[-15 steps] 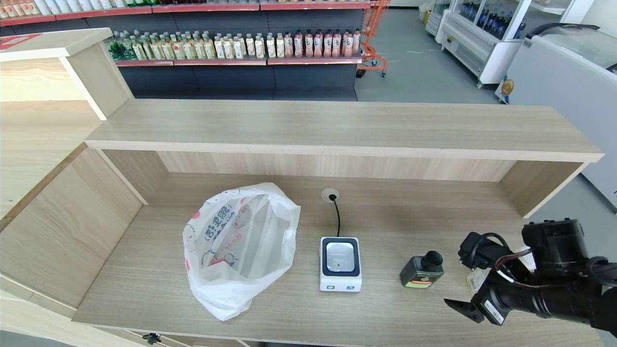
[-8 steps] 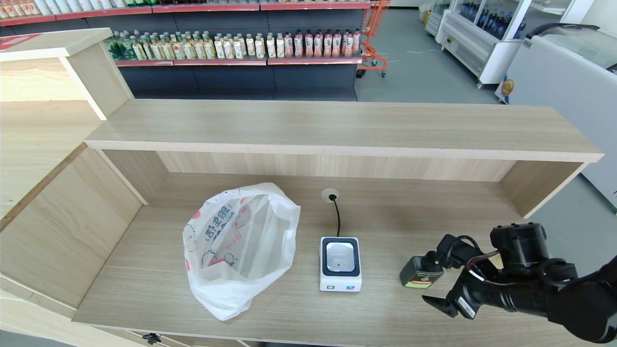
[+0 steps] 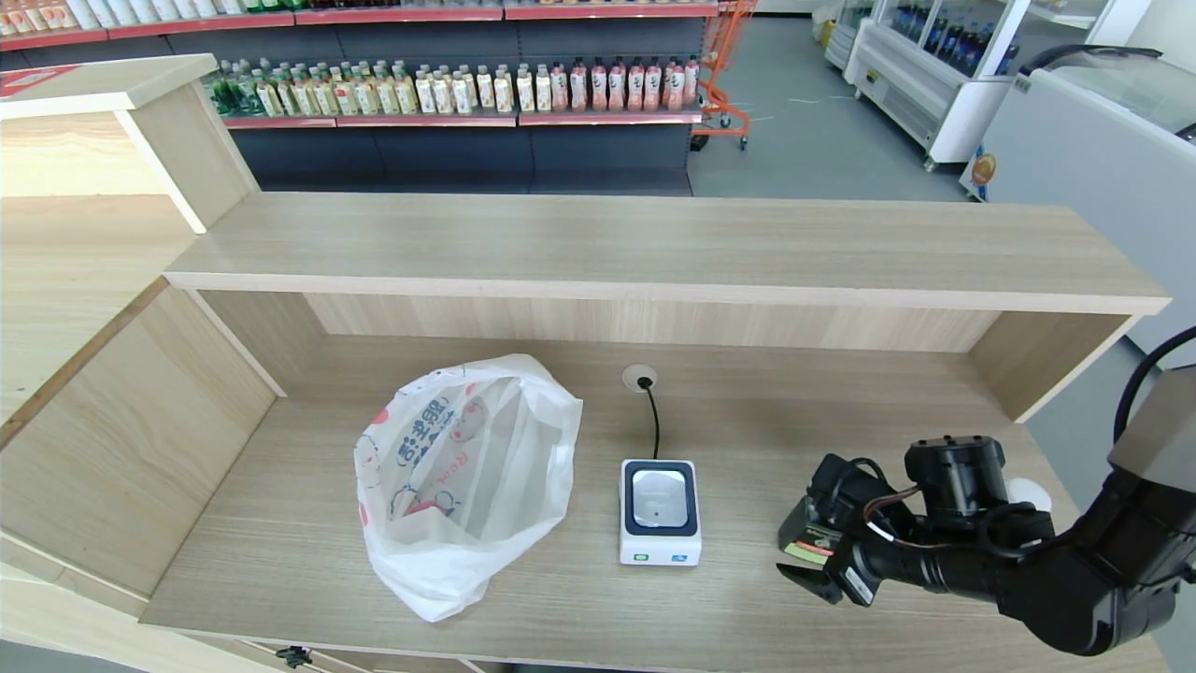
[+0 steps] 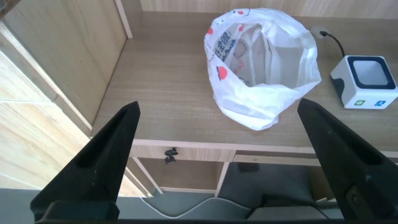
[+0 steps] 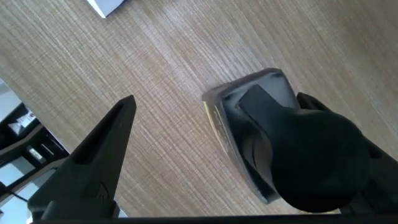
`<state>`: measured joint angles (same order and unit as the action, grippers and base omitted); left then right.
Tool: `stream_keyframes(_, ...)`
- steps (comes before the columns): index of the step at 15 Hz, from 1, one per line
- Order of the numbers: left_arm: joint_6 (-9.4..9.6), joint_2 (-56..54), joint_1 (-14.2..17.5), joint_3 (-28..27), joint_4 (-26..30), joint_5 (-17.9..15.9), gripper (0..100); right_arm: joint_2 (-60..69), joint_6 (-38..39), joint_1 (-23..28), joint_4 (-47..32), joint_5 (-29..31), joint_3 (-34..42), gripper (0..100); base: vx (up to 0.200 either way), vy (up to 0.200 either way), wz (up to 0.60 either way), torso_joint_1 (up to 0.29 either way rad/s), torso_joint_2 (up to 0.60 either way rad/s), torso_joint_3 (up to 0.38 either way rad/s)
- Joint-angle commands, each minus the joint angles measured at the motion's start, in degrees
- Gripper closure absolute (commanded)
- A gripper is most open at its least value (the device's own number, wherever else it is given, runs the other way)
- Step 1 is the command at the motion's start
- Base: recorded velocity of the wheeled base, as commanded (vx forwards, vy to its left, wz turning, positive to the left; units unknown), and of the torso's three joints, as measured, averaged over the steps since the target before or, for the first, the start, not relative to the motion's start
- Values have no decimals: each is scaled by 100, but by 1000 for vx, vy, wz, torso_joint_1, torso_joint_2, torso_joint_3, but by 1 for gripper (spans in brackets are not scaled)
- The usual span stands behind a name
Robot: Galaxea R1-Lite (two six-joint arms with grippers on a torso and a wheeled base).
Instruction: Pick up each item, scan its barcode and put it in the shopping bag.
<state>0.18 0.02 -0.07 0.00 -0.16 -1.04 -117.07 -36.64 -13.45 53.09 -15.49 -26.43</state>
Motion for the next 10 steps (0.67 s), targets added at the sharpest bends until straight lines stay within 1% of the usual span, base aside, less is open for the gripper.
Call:
stream_keyframes(1,-1,-2,-1,0,-2,-2,0,-141,35,0,44,-164,-3,0,0,0,0,0,0,0)
stream_keyframes(3,-1,-2,-1,0,-2,-2,0,-141,158,26,52,-358,-11,0,0,0,0,0,0,0)
stream_keyframes(4,-1,-2,-1,0,-2,-2,0,-176,263,35,131,-481,-3,100,0,0,0,0,0,0)
stream_keyframes(6,-1,-2,-1,0,-2,-2,0,-282,404,35,307,-516,-11,100,0,0,0,0,0,0)
stream_keyframes(10,-1,-2,-1,0,-2,-2,0,-361,395,158,474,-516,41,100,0,0,0,0,0,0)
